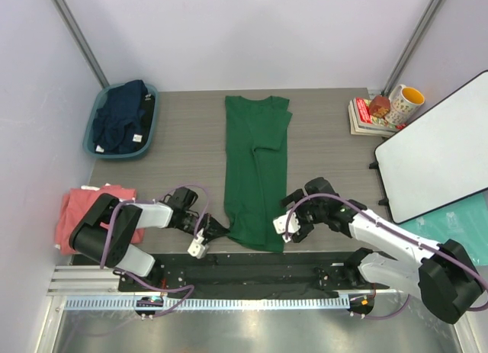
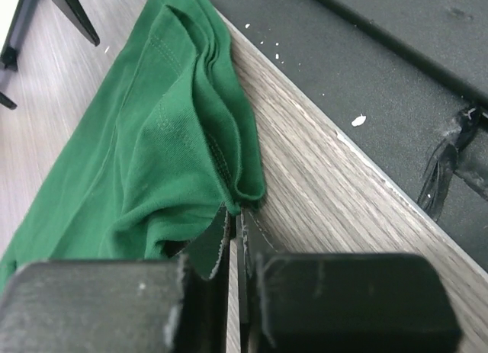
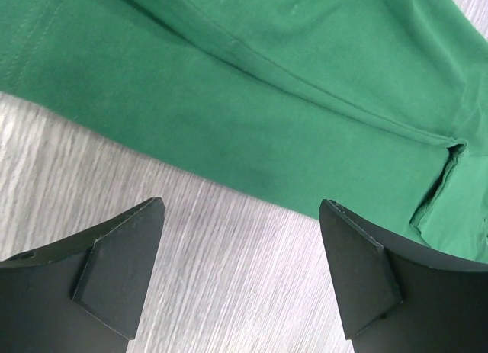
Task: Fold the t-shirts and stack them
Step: Grab the bottom of the folded rectangular tshirt with both arms
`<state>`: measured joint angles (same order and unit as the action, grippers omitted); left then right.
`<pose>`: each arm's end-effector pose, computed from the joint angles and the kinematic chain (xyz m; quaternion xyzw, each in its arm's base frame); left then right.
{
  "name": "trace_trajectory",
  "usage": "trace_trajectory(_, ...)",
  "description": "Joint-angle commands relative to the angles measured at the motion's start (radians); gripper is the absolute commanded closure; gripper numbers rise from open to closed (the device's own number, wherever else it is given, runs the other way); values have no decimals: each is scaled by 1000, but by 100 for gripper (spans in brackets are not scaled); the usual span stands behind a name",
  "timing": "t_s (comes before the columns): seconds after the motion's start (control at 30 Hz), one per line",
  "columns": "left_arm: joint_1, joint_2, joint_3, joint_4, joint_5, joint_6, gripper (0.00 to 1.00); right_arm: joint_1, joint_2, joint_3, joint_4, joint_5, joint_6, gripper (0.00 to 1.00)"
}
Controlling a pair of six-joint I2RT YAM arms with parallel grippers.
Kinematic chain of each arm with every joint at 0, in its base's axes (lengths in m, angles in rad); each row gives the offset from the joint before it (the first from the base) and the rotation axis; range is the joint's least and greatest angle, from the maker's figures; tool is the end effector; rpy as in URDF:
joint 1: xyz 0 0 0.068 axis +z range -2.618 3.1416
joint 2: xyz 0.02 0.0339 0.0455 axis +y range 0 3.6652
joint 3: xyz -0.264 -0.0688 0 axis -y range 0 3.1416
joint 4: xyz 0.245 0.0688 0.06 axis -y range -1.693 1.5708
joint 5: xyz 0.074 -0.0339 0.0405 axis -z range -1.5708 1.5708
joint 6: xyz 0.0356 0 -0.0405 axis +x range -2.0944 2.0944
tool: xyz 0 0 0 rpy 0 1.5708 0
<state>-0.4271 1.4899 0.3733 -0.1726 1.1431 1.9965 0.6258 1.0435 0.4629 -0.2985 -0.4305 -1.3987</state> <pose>0.1547 -0.1060 0.0975 0.8063 0.2215 -0.2956 0.4620 0.1475 0.1249 0.1755 -0.8178 0.4257 0.0613 0.3825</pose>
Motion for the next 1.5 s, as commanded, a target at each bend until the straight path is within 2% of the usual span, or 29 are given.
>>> trace_trajectory(0.0, -6, 9, -25, 24, -82, 619, 100, 5, -46, -18, -34, 15, 0, 11)
trace_trajectory(0.1, -6, -34, -22, 22, -100, 590, 100, 5, -94, -33, -138, -5, -119, 11)
trace_trajectory(0.27, -6, -74, -16, 22, -118, 533, 100, 5, -235, -111, -281, -92, -305, 4)
trace_trajectory(0.33, -6, -77, -16, 24, -123, 530, 100, 6, -263, -130, -289, -123, -347, 0)
trace_trajectory(0.43, -6, -76, -13, 25, -128, 527, 100, 6, -269, -156, -301, -188, -400, 0)
trace_trajectory(0.57, -6, -85, -14, 38, -137, 512, 100, 12, -206, -176, -239, -238, -462, 0)
trace_trajectory(0.83, -6, -94, -5, 99, -172, 438, 100, 49, 13, -135, -93, -289, -484, 3)
trace_trajectory(1.13, -6, -85, -5, 166, -190, 377, 100, 77, 82, -145, -54, -323, -505, 5)
trace_trajectory(1.27, -6, -89, -11, 166, -192, 361, 100, 86, 137, -142, -10, -317, -499, 13)
trace_trajectory(1.37, -6, -82, -10, 191, -195, 358, 100, 101, 176, -144, 64, -301, -464, 24)
trace_trajectory(1.43, -6, -74, -4, 196, -195, 357, 100, 117, 194, -135, 93, -291, -450, 35)
trace_trajectory(1.47, -6, -72, -1, 199, -195, 354, 100, 124, 199, -129, 94, -283, -439, 46)
